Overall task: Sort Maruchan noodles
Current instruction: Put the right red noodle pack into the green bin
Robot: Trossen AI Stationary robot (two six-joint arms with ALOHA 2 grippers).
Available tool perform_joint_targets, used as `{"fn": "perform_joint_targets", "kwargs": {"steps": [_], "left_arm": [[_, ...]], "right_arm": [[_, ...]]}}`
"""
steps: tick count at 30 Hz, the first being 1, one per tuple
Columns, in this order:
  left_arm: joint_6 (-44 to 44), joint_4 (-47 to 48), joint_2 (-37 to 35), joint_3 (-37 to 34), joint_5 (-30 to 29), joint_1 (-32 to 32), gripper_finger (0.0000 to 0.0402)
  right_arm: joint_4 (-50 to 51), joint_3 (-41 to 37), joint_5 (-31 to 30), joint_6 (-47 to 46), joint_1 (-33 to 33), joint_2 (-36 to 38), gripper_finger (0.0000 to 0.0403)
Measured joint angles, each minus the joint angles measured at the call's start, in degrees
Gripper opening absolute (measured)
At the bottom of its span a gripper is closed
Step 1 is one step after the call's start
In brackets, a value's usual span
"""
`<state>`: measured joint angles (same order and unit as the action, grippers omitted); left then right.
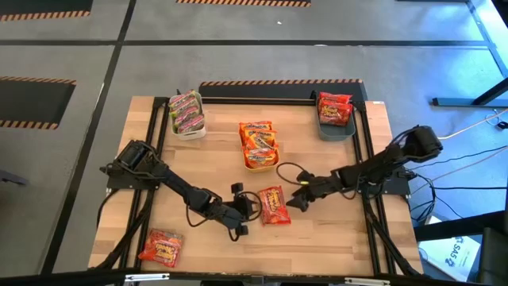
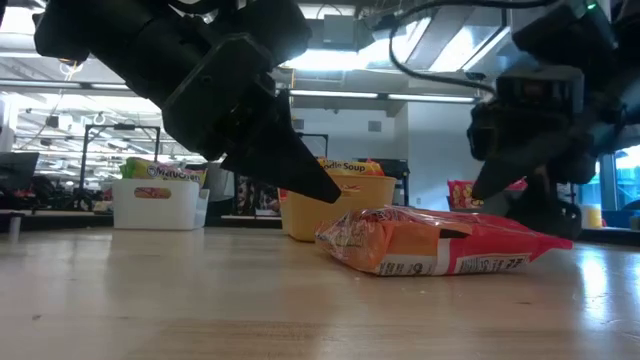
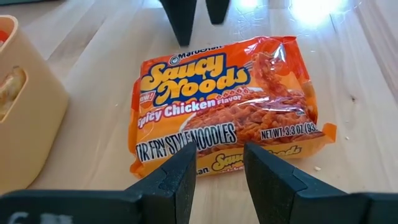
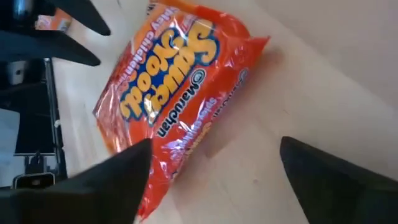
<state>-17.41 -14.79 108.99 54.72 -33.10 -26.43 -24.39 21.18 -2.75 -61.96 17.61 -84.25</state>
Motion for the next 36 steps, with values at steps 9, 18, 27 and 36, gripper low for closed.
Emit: {"fn": "perform_joint_targets", "kwargs": {"steps": [9, 18, 27, 36], "left_arm": [[-0.45, -0.40, 2.45, -0.02, 3.85, 1.78, 0.0128], [-0.56, -2.29, 5.52, -0.02, 4.55, 3.19, 0.0128], [-1.82, -4.75, 7.22, 0.04, 7.17, 4.94, 0.0128], [-1.55, -5.76, 7.34, 0.04, 7.43, 5.07, 0.0128]], "right_arm": [[0.21, 6.67, 1.24, 1.02, -0.02, -6.46, 0.0370], [-0.31, 8.63, 0.76, 0.56, 0.00, -10.27, 0.0347], [-4.86, 9.24, -0.36, 1.51, 0.00, -12.02, 0.0347], [-10.88, 9.27, -1.17, 3.95, 0.00, -11.98, 0.0347]]}}
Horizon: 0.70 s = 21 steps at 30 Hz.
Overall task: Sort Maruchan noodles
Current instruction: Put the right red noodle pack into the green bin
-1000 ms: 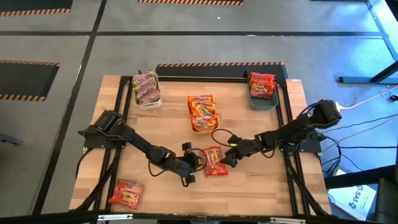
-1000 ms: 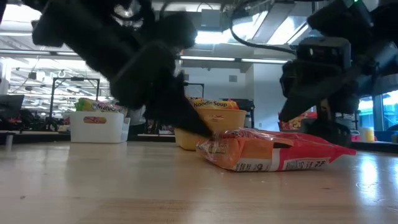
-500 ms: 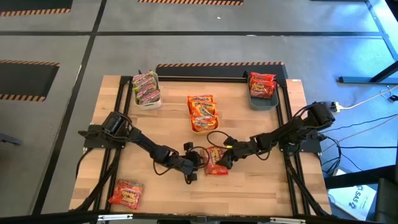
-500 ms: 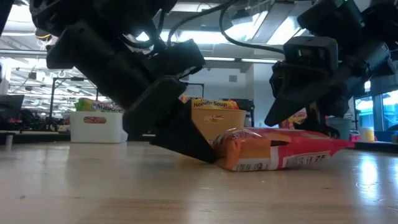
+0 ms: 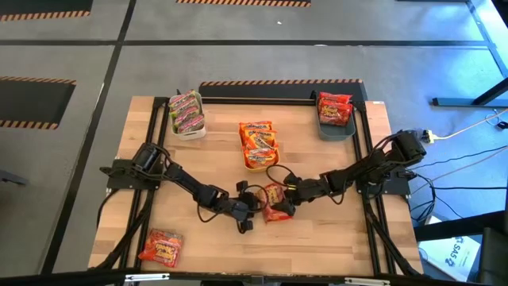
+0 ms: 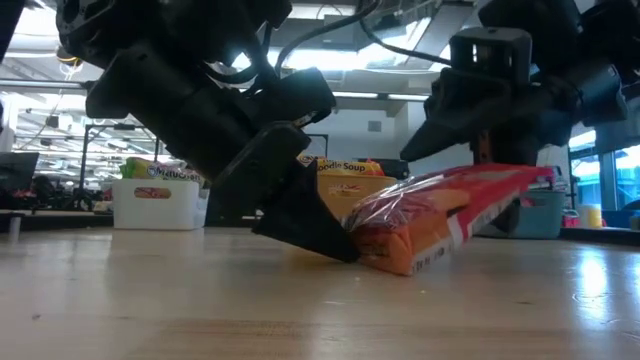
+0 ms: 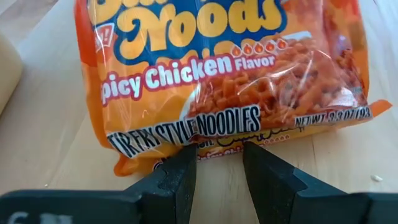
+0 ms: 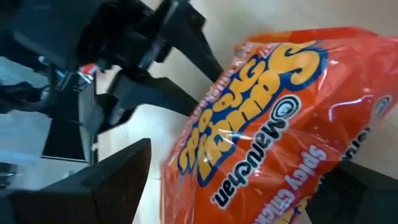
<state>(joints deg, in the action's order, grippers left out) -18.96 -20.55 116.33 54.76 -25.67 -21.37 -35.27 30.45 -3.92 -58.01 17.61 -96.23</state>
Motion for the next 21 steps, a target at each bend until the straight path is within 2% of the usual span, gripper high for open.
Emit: {"fn": "perform_joint_targets", "kwargs": {"steps": [7, 10, 13, 21], "left_arm": [[0.06, -0.55, 0.06, 0.00, -0.50, 0.00, 0.0128], [1.33, -2.01, 0.14, -0.06, -0.50, 0.00, 0.0128], [2.61, -3.10, 0.26, -0.07, -0.52, 0.00, 0.0128], [2.69, -2.80, 0.22, -0.07, -0.07, -0.13, 0.0128]], "right_arm": [[-0.40, 0.01, -0.06, 0.45, -0.02, 0.03, 0.0344], [-0.27, 0.01, -0.41, 0.45, -0.02, 0.05, 0.0327], [-0.58, 0.01, -0.57, 1.25, -0.01, 0.06, 0.0290], [-0.01, 0.01, -0.61, 3.32, -0.03, 0.07, 0.0158]]}}
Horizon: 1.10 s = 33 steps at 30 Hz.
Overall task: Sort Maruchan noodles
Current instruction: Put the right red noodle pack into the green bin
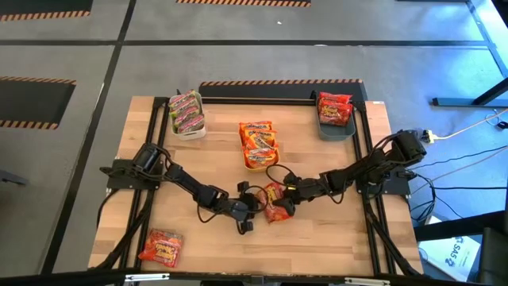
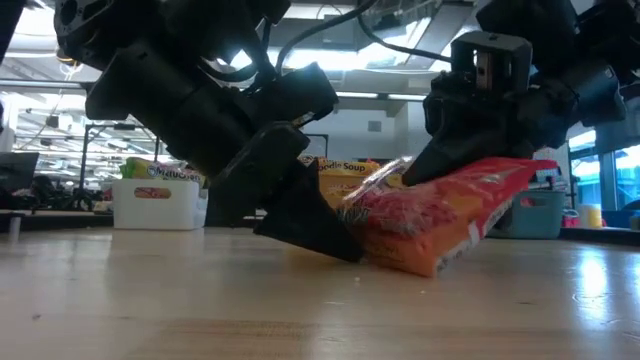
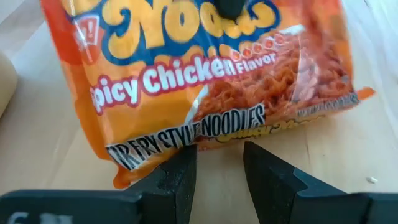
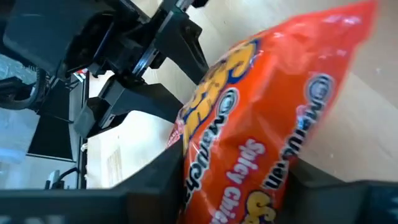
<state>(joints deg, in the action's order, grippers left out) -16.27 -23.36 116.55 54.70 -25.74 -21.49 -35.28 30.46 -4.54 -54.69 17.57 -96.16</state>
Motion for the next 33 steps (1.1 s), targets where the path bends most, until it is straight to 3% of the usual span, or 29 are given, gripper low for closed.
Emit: {"fn": "perform_joint_targets", "kwargs": {"steps": [5, 12, 18, 27, 33], "left_arm": [[-0.94, 0.51, -0.16, 0.00, -0.09, -0.84, 0.0128], [-1.42, 6.85, -4.13, 0.03, -0.61, -2.91, 0.0128], [-1.38, 13.90, -8.85, 0.02, -2.99, -4.87, 0.0128], [-1.24, 16.41, -9.71, 0.02, -4.19, -6.11, 0.0127], [-1.25, 16.70, -9.71, 0.02, -4.24, -6.06, 0.0128]], "right_arm": [[0.01, 0.13, 0.28, 2.49, 0.03, 0.20, 0.0112], [1.17, 0.11, 2.39, 4.22, 0.01, 1.31, 0.0118], [7.81, -0.04, 3.60, 8.11, 0.89, 6.92, 0.0103], [29.26, -0.07, -1.52, 11.28, 0.77, 23.52, 0.0107], [45.66, -0.07, -8.90, 17.50, 0.77, 38.76, 0.0102]]}}
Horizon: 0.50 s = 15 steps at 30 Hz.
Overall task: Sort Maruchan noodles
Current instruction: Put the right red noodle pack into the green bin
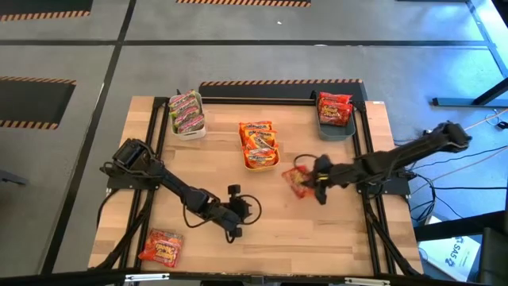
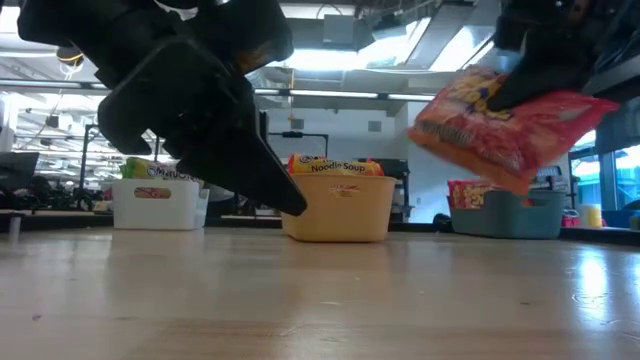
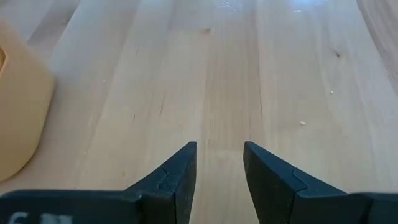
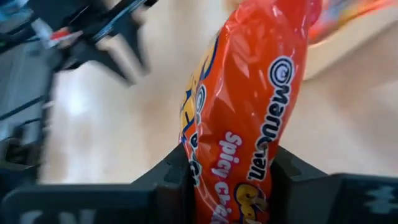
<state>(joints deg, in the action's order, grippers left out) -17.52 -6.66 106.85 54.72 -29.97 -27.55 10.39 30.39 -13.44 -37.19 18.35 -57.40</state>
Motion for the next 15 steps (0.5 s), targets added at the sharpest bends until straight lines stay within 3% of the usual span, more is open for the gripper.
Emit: {"fn": "perform_joint_targets", "kwargs": {"steps": [6, 9, 15], "left_arm": [[0.00, -0.04, 0.00, 0.00, 0.02, 0.00, 0.0128], [-0.02, 0.02, 0.00, 0.00, 0.06, 0.27, 0.0128], [-0.04, 0.10, 0.00, 0.00, 0.14, 0.44, 0.0127]], "right_arm": [[19.59, 3.97, -13.07, 5.08, -0.89, 12.98, 0.0105], [28.48, 8.76, -14.60, 6.24, -2.98, 16.26, 0.0104], [40.66, 17.58, -18.34, 17.35, -10.34, 16.48, 0.0118]]}}
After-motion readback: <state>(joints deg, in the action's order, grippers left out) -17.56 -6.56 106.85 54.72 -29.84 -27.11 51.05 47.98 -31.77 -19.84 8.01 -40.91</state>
